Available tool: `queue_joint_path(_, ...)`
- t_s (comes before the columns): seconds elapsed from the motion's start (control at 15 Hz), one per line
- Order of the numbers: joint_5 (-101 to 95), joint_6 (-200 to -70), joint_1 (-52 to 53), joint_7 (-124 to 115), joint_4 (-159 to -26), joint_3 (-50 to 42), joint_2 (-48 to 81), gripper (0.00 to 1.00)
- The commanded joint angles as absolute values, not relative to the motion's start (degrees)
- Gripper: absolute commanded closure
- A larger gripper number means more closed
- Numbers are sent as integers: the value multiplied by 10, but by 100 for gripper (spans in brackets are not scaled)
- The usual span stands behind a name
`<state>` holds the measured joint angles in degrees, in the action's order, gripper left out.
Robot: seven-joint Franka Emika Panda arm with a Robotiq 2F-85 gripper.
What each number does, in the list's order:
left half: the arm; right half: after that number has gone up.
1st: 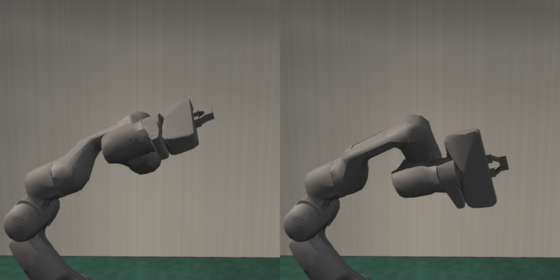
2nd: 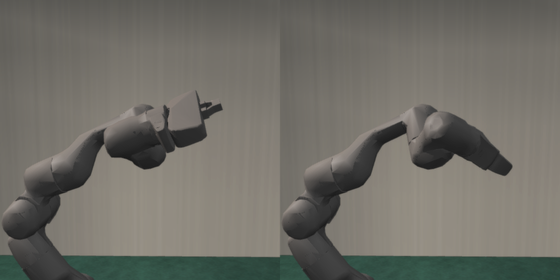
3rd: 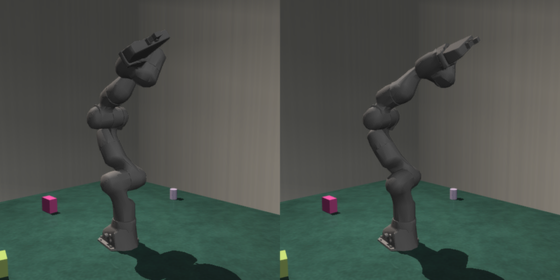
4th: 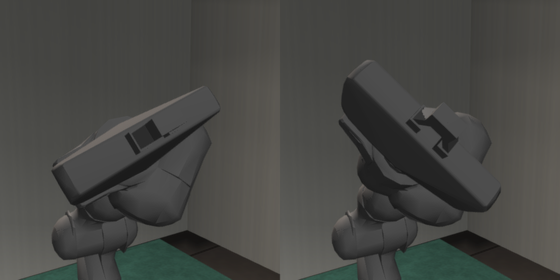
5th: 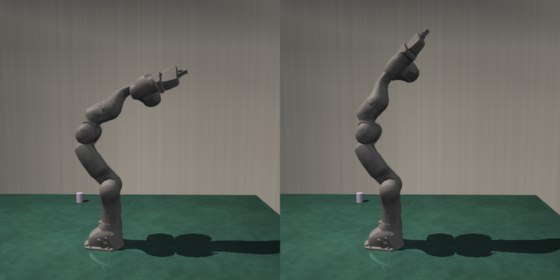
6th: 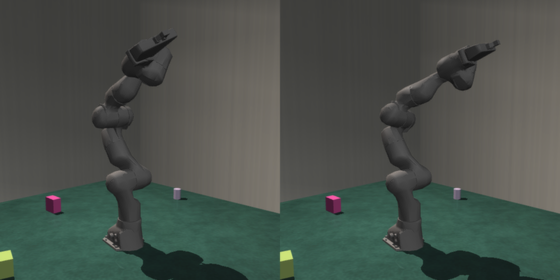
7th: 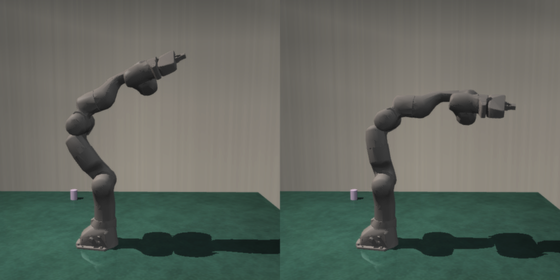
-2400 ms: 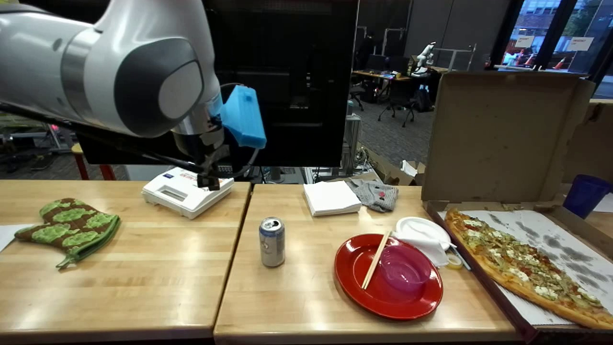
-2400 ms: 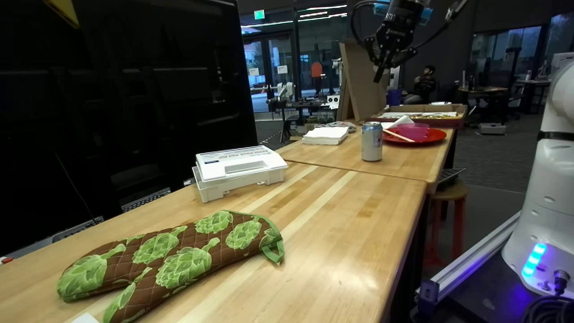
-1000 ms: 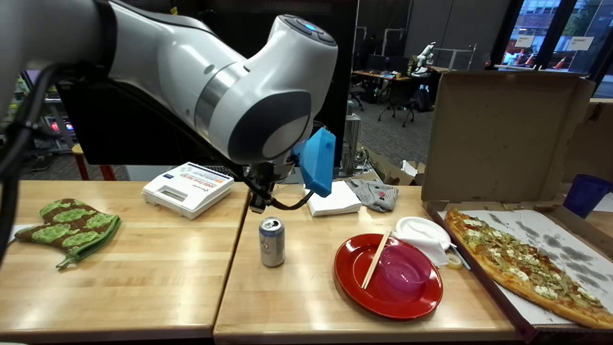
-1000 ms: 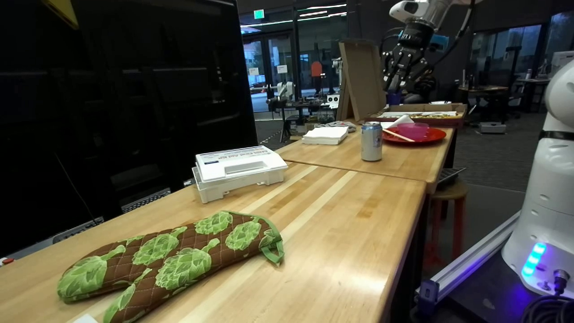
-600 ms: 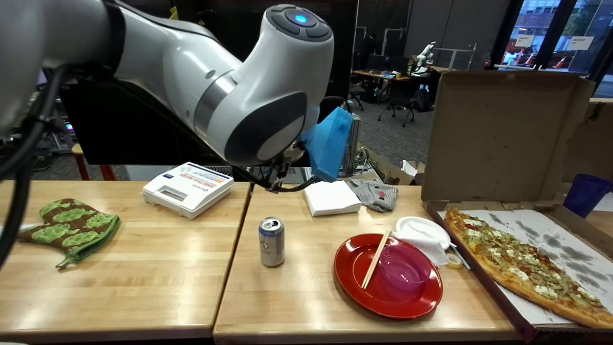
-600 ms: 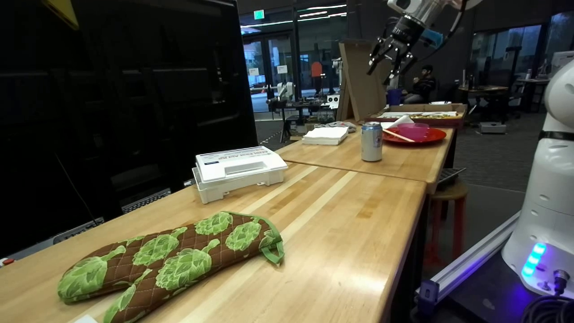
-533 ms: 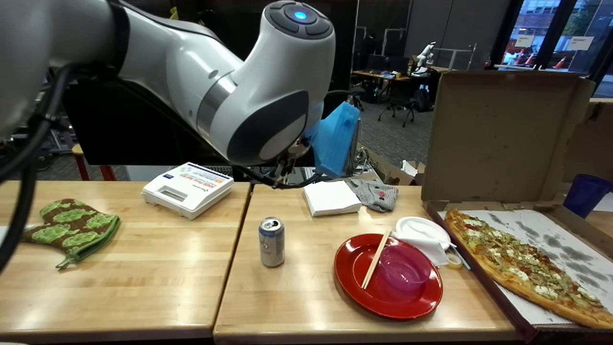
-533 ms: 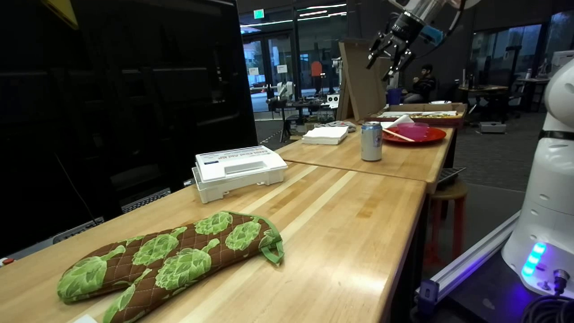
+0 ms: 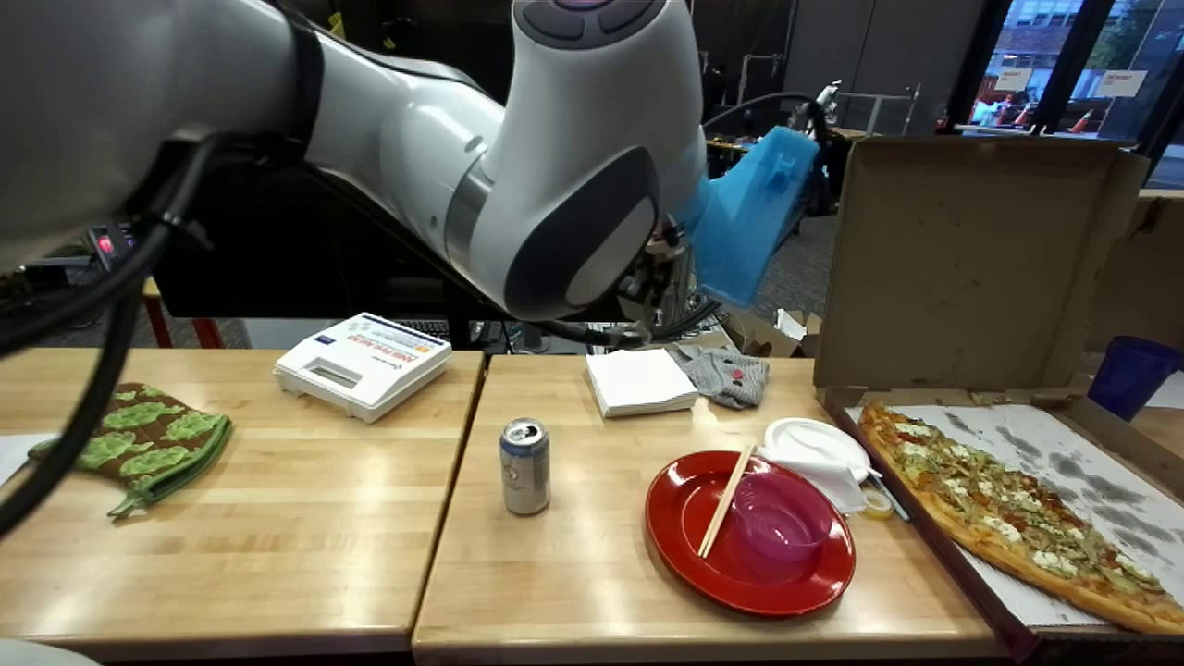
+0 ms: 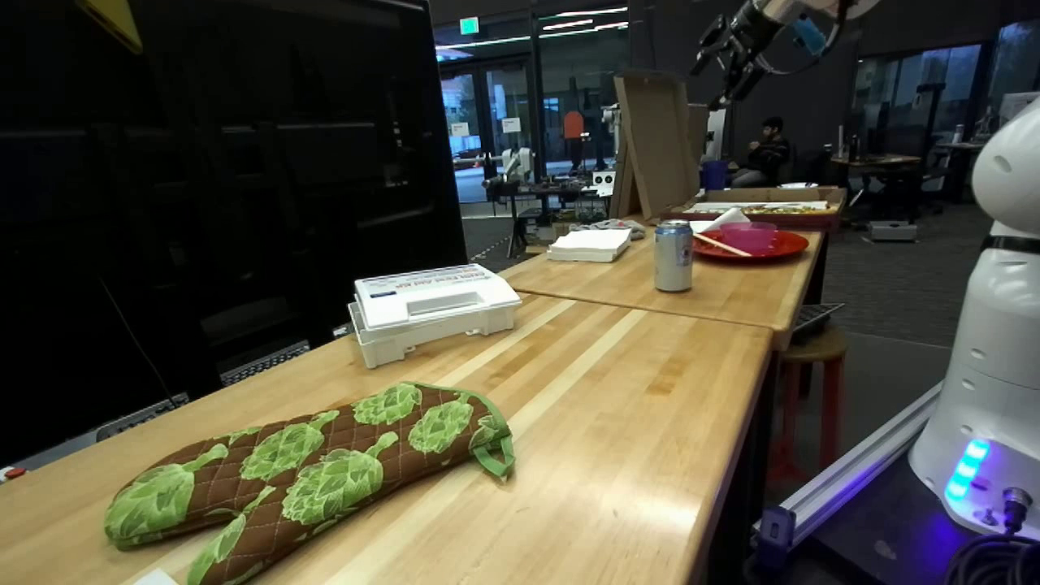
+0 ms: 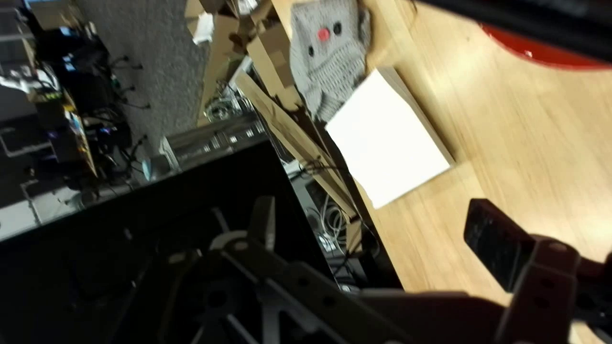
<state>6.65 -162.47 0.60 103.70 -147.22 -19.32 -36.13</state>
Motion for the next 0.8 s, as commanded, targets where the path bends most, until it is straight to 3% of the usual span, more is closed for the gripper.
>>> queue_joint_path(0.0,-24,-1663,-86,967,-1439,-161,-313,0)
queue_joint_path(0.33,-216,-1600,-232,886,-1416,-93,-308,0)
queue_joint_path(0.73,-237,-1393,-135,993,-1390,-130,-339,0)
